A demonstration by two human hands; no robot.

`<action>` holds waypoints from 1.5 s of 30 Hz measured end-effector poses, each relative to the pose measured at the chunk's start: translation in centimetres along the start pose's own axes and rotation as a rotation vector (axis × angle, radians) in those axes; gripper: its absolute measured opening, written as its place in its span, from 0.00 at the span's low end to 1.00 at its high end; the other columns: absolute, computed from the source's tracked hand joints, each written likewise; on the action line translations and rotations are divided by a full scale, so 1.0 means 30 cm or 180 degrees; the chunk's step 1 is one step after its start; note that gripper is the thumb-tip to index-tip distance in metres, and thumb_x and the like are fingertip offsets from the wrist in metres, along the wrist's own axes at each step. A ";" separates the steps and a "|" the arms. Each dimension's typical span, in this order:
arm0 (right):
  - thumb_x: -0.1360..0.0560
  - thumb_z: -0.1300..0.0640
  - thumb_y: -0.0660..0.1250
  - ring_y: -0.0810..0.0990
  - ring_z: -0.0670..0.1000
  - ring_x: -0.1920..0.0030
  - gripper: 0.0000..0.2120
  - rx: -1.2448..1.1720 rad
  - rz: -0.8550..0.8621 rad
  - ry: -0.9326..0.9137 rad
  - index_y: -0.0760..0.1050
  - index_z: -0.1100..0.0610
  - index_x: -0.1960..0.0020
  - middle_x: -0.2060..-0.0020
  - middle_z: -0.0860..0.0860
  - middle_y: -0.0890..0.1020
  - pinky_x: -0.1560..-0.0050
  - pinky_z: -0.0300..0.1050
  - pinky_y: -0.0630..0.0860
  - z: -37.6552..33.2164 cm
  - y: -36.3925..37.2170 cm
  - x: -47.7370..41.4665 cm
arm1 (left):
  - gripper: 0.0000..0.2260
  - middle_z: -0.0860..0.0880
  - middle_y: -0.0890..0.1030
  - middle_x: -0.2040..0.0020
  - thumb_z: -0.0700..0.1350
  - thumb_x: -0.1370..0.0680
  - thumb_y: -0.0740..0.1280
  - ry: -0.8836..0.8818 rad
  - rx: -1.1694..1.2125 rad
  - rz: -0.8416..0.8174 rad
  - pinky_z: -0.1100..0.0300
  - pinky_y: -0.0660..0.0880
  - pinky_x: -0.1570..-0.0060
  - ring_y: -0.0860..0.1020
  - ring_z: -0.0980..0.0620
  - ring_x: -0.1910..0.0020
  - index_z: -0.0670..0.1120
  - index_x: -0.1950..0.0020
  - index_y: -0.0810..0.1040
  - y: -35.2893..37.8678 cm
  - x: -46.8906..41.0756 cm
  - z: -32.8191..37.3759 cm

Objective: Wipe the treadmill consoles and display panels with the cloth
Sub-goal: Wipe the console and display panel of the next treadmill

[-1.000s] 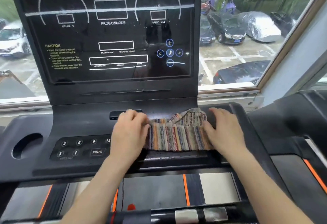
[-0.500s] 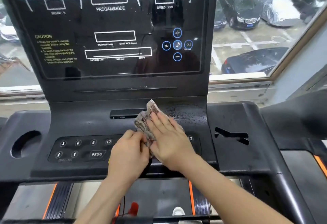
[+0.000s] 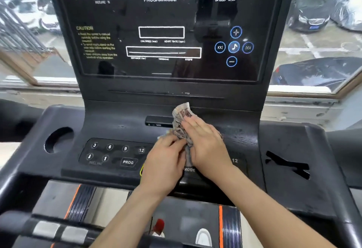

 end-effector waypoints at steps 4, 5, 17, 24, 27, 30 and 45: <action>0.31 0.58 0.57 0.71 0.55 0.35 0.23 0.0169 -0.0582 -0.0397 0.73 0.56 0.37 0.39 0.50 0.77 0.40 0.51 0.69 -0.123 0.030 -0.120 | 0.09 0.51 0.80 0.51 0.42 0.28 0.67 -0.0212 -0.0031 -0.0022 0.57 0.73 0.50 0.76 0.48 0.50 0.48 0.49 0.81 -0.049 0.014 -0.076; 0.31 0.61 0.59 0.70 0.54 0.37 0.21 0.0306 -0.0689 -0.0511 0.73 0.56 0.39 0.40 0.49 0.76 0.42 0.50 0.68 -0.161 0.042 -0.154 | 0.08 0.51 0.80 0.52 0.43 0.28 0.66 -0.0303 -0.0045 -0.0042 0.56 0.74 0.51 0.77 0.47 0.51 0.48 0.50 0.80 -0.060 0.016 -0.105; 0.34 0.60 0.62 0.75 0.54 0.51 0.13 0.0463 0.0712 -0.0300 0.80 0.55 0.53 0.53 0.47 0.82 0.56 0.47 0.66 -0.203 -0.112 -0.200 | 0.03 0.51 0.78 0.63 0.40 0.31 0.70 -0.0320 0.0383 0.0320 0.60 0.65 0.64 0.75 0.49 0.63 0.47 0.59 0.77 -0.175 -0.103 -0.084; 0.31 0.60 0.65 0.76 0.58 0.50 0.17 0.1282 0.1184 0.0556 0.78 0.58 0.43 0.49 0.53 0.80 0.56 0.52 0.70 0.047 -0.229 -0.111 | 0.10 0.46 0.77 0.59 0.43 0.26 0.59 0.0597 0.0437 0.0297 0.47 0.75 0.62 0.75 0.44 0.59 0.43 0.53 0.80 -0.001 -0.279 0.130; 0.32 0.60 0.67 0.74 0.56 0.51 0.16 0.1578 0.1183 0.0552 0.78 0.57 0.45 0.54 0.51 0.78 0.54 0.51 0.65 0.035 -0.221 -0.144 | 0.09 0.47 0.77 0.60 0.41 0.27 0.62 0.0476 0.0409 0.0458 0.47 0.75 0.63 0.76 0.45 0.60 0.44 0.52 0.80 0.003 -0.292 0.089; 0.33 0.62 0.66 0.73 0.56 0.51 0.13 0.1790 0.1122 0.0366 0.79 0.58 0.48 0.55 0.51 0.76 0.52 0.51 0.63 0.016 -0.225 -0.167 | 0.11 0.48 0.77 0.60 0.39 0.28 0.65 0.0403 0.0385 0.0708 0.51 0.75 0.64 0.76 0.46 0.62 0.44 0.48 0.82 -0.010 -0.288 0.042; 0.31 0.56 0.61 0.71 0.54 0.52 0.10 0.1364 0.0508 -0.0213 0.77 0.55 0.53 0.55 0.50 0.73 0.56 0.48 0.58 -0.377 0.045 -0.449 | 0.09 0.47 0.79 0.62 0.33 0.33 0.72 -0.0578 0.0152 0.1318 0.63 0.65 0.66 0.76 0.48 0.66 0.43 0.54 0.83 -0.254 -0.225 -0.396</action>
Point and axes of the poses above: each hand's wrist, its own x-axis away from the middle knuckle, its own y-axis out of the palm, z = x × y, the point moved 4 cm from there along -x, towards the middle knuckle
